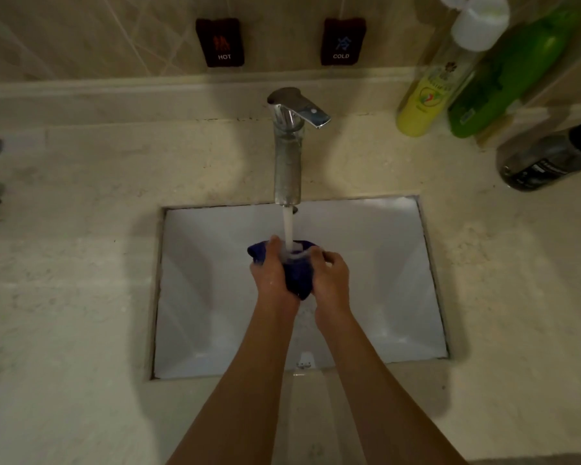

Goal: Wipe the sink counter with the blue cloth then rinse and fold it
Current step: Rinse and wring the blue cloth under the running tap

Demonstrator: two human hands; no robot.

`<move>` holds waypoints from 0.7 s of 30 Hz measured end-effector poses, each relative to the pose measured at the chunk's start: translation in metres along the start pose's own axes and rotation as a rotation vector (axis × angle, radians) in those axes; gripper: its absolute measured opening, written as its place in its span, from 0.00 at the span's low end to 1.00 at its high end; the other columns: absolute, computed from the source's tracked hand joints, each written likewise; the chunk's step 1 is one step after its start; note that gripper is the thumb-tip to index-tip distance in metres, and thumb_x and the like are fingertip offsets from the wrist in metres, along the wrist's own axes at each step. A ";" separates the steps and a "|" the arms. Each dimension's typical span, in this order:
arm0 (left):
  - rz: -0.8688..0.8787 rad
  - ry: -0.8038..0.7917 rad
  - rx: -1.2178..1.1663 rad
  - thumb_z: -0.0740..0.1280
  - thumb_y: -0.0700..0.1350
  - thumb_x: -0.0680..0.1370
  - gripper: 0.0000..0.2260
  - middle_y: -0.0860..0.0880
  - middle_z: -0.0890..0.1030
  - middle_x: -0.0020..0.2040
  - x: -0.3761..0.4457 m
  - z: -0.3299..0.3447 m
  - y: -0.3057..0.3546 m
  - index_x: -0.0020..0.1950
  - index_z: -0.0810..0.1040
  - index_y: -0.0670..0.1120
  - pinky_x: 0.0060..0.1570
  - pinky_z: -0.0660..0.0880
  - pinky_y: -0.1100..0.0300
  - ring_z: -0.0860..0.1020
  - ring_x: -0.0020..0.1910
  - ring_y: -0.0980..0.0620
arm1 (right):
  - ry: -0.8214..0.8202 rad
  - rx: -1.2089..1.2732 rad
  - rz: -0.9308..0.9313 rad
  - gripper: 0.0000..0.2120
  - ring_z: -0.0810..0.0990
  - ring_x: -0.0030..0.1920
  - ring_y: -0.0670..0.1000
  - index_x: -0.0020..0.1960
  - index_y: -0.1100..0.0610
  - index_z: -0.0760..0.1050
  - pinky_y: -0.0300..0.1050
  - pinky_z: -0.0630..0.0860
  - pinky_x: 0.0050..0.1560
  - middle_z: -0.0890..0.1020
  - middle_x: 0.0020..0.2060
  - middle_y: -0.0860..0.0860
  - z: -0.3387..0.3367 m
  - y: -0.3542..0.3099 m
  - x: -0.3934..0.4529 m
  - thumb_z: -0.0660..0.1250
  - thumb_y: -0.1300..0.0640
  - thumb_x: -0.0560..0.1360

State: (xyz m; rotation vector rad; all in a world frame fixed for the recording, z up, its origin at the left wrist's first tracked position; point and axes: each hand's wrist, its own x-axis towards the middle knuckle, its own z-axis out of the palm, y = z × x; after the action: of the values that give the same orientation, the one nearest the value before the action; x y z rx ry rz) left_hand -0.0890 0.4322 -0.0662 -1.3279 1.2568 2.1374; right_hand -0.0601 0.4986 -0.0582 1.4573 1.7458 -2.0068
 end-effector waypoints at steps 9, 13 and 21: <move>-0.153 -0.196 -0.362 0.74 0.55 0.70 0.15 0.44 0.82 0.49 -0.003 -0.005 0.001 0.50 0.81 0.46 0.51 0.80 0.51 0.81 0.50 0.45 | -0.333 0.465 0.179 0.21 0.80 0.63 0.59 0.67 0.56 0.77 0.57 0.76 0.66 0.81 0.63 0.58 0.012 0.012 -0.002 0.68 0.49 0.77; -0.100 -0.228 -0.308 0.71 0.58 0.74 0.19 0.45 0.81 0.46 -0.006 0.000 0.008 0.55 0.79 0.45 0.48 0.81 0.54 0.81 0.44 0.49 | -0.304 0.505 0.296 0.20 0.82 0.59 0.59 0.62 0.60 0.80 0.57 0.75 0.65 0.83 0.57 0.60 0.020 0.002 -0.001 0.70 0.51 0.75; 0.282 -0.072 0.178 0.63 0.40 0.78 0.06 0.39 0.83 0.45 -0.009 0.002 0.015 0.43 0.78 0.42 0.46 0.81 0.49 0.82 0.43 0.40 | -0.204 0.507 0.076 0.10 0.84 0.37 0.60 0.49 0.66 0.79 0.51 0.82 0.40 0.82 0.42 0.66 0.028 -0.009 0.000 0.61 0.72 0.73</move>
State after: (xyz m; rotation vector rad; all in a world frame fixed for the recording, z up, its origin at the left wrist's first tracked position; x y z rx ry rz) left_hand -0.0953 0.4265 -0.0508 -1.0443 1.6434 2.1690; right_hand -0.0813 0.4788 -0.0550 1.3396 1.1332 -2.5699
